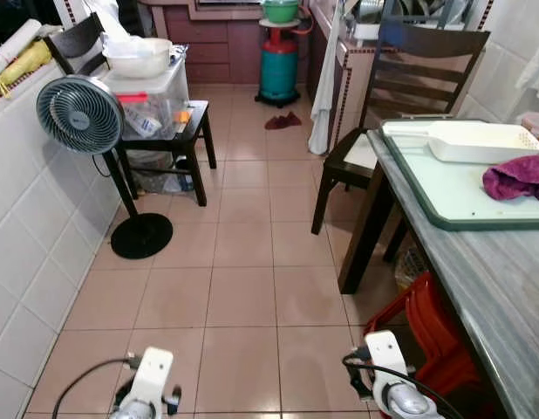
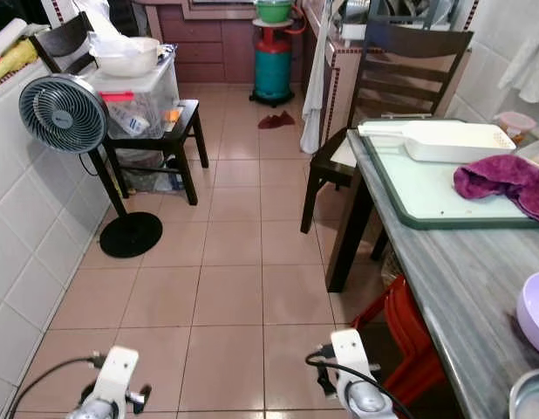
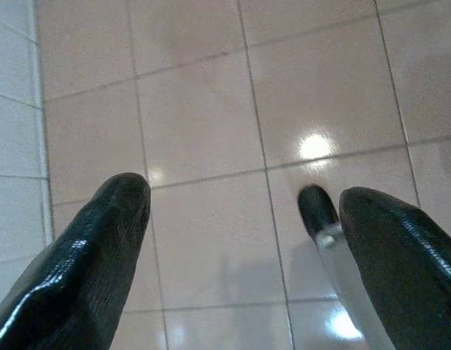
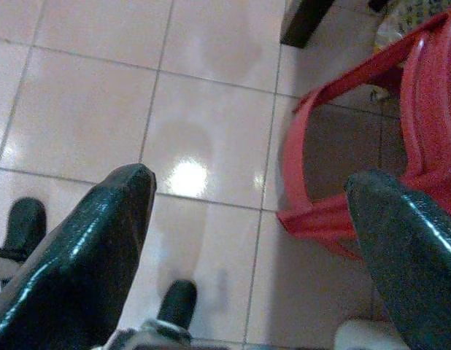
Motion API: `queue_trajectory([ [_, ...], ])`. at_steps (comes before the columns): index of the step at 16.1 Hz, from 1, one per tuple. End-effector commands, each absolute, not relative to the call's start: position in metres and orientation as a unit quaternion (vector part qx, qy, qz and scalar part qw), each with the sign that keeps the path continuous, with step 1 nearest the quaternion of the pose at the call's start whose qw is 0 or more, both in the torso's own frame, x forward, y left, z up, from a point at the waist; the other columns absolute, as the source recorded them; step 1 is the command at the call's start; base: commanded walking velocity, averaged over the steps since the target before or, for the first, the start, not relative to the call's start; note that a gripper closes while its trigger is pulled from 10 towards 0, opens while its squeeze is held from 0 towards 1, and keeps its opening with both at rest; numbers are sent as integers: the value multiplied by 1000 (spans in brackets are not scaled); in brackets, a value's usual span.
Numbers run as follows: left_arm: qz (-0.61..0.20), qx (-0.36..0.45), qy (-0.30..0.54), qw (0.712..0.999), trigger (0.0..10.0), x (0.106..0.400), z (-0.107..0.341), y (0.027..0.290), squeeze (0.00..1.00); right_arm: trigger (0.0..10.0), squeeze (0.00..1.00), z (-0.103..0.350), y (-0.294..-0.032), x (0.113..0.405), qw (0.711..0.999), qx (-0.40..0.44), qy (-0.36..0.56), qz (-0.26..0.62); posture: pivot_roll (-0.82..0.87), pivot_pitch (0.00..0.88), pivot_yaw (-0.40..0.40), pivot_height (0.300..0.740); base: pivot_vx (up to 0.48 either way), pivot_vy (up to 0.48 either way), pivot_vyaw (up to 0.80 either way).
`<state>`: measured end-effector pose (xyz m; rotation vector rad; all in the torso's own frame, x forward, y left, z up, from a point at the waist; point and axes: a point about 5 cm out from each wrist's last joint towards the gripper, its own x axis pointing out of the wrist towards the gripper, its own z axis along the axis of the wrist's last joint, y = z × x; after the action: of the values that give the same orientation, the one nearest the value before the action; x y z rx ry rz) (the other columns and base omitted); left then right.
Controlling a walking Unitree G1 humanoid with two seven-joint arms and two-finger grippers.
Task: Setting the table
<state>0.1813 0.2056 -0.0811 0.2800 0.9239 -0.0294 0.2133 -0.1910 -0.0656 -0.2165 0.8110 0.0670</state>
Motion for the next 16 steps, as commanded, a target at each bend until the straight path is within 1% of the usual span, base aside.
queue_trajectory([
  [1,-35,146,452,879,10000,179,-83,200,0,10000,0,-60,-189,222,914,-122,383,52,-87,0,17,740,0,0,0],
  [3,-37,144,454,879,10000,177,-85,199,0,10000,0,-61,-191,221,914,-123,383,52,-91,0,18,740,0,0,0],
  [7,3,115,468,876,10000,159,-91,205,0,10000,0,-60,-191,222,915,-122,382,50,-96,0,15,740,0,0,0],
  [9,6,112,473,874,10000,153,-93,206,0,10000,0,-61,-189,221,914,-110,386,48,-96,0,17,740,0,0,0],
  [10,3,113,476,872,10000,150,-94,206,0,10000,0,-61,-188,221,914,-110,388,50,-97,0,20,740,0,330,-581],
  [12,-2,116,469,876,10000,158,-91,207,0,10000,0,-63,-186,219,912,-111,390,54,-102,0,28,740,0,337,-663],
  [16,-10,123,469,874,10000,158,-91,206,0,10000,0,-69,-188,208,904,-115,407,53,-105,0,29,740,0,348,0],
])
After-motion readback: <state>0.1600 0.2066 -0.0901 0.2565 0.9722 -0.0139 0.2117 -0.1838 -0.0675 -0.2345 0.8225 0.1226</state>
